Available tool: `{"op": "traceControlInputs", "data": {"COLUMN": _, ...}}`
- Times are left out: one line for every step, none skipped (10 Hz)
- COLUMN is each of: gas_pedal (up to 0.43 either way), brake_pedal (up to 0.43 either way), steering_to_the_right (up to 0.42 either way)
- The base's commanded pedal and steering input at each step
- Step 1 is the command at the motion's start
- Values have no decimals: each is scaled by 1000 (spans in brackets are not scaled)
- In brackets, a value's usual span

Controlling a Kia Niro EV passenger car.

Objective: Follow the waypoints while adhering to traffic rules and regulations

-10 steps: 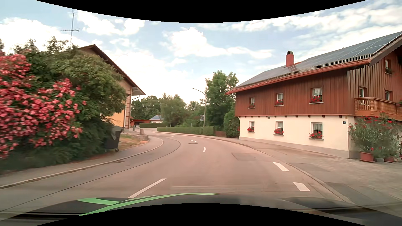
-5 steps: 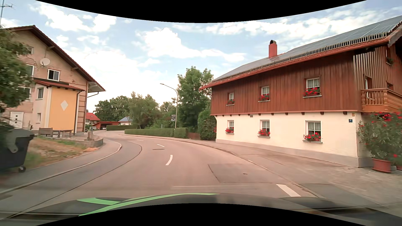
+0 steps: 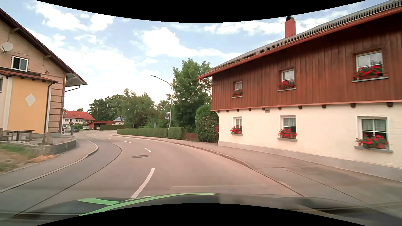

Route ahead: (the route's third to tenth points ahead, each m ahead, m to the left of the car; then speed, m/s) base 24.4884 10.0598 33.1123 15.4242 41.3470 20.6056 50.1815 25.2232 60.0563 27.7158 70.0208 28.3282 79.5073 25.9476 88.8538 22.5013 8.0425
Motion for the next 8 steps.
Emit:
{"op": "traceControlInputs", "data": {"gas_pedal": 177, "brake_pedal": 0, "steering_to_the_right": -61}}
{"op": "traceControlInputs", "data": {"gas_pedal": 177, "brake_pedal": 0, "steering_to_the_right": -75}}
{"op": "traceControlInputs", "data": {"gas_pedal": 177, "brake_pedal": 0, "steering_to_the_right": -98}}
{"op": "traceControlInputs", "data": {"gas_pedal": 177, "brake_pedal": 0, "steering_to_the_right": -114}}
{"op": "traceControlInputs", "data": {"gas_pedal": 177, "brake_pedal": 0, "steering_to_the_right": -119}}
{"op": "traceControlInputs", "data": {"gas_pedal": 177, "brake_pedal": 0, "steering_to_the_right": -119}}
{"op": "traceControlInputs", "data": {"gas_pedal": 177, "brake_pedal": 0, "steering_to_the_right": -120}}
{"op": "traceControlInputs", "data": {"gas_pedal": 177, "brake_pedal": 0, "steering_to_the_right": -123}}
